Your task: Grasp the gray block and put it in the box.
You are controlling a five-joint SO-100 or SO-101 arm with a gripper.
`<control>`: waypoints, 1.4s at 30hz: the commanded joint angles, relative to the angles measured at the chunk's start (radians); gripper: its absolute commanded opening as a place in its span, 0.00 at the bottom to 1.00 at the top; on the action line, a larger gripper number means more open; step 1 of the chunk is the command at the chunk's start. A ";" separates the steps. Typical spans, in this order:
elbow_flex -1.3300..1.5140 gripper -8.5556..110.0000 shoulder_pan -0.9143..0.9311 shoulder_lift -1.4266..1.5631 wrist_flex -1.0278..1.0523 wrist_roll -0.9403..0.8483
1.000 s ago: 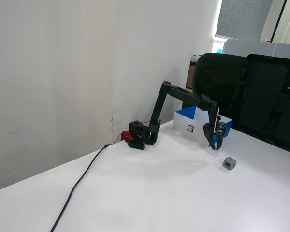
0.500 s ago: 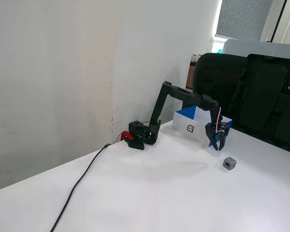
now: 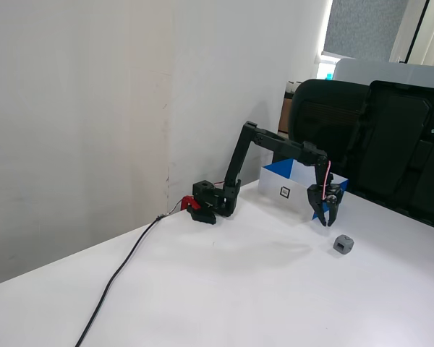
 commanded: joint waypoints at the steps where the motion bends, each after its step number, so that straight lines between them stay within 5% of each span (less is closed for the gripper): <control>1: -0.077 0.08 -0.003 0.003 -0.018 -0.008; 42: -0.314 0.10 -0.054 -0.175 -0.112 -0.008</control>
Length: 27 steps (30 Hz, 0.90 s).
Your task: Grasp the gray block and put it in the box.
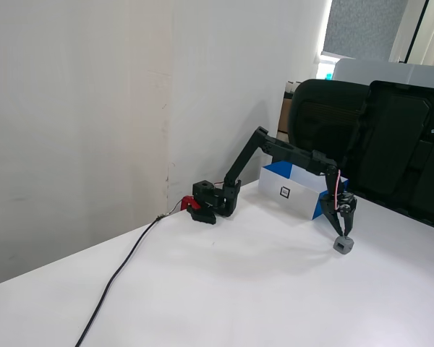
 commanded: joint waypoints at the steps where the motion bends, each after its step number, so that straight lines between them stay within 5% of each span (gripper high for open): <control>1: -0.092 0.12 -0.006 0.031 -0.012 -0.002; 11: -0.083 0.29 0.015 0.043 0.023 0.078; 27: -0.038 0.31 0.037 0.017 0.049 0.232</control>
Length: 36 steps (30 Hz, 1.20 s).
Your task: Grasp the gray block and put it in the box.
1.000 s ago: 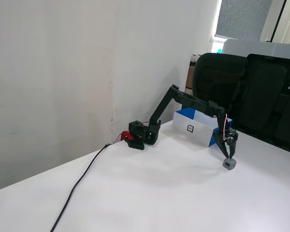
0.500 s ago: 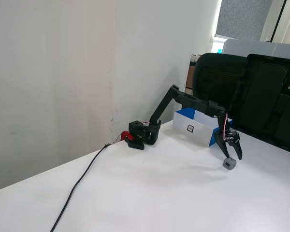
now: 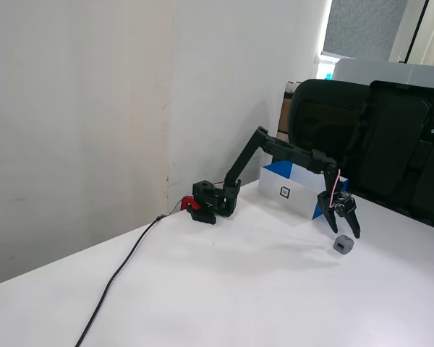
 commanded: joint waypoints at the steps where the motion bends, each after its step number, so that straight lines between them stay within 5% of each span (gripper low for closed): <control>1: -0.038 0.31 0.000 0.009 -0.018 0.018; 36: -0.043 0.31 -0.018 -0.103 -0.106 0.017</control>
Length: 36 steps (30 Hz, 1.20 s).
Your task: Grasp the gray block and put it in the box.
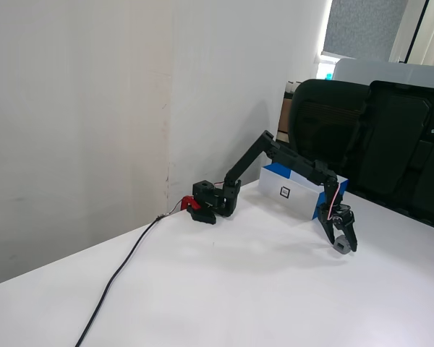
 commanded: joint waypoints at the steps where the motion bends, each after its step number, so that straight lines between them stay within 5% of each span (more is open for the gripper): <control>1: -0.041 0.31 0.005 0.021 -0.020 -0.006; 21: -0.026 0.31 0.025 0.006 -0.048 -0.015; 36: -0.032 0.15 0.017 0.008 -0.060 -0.037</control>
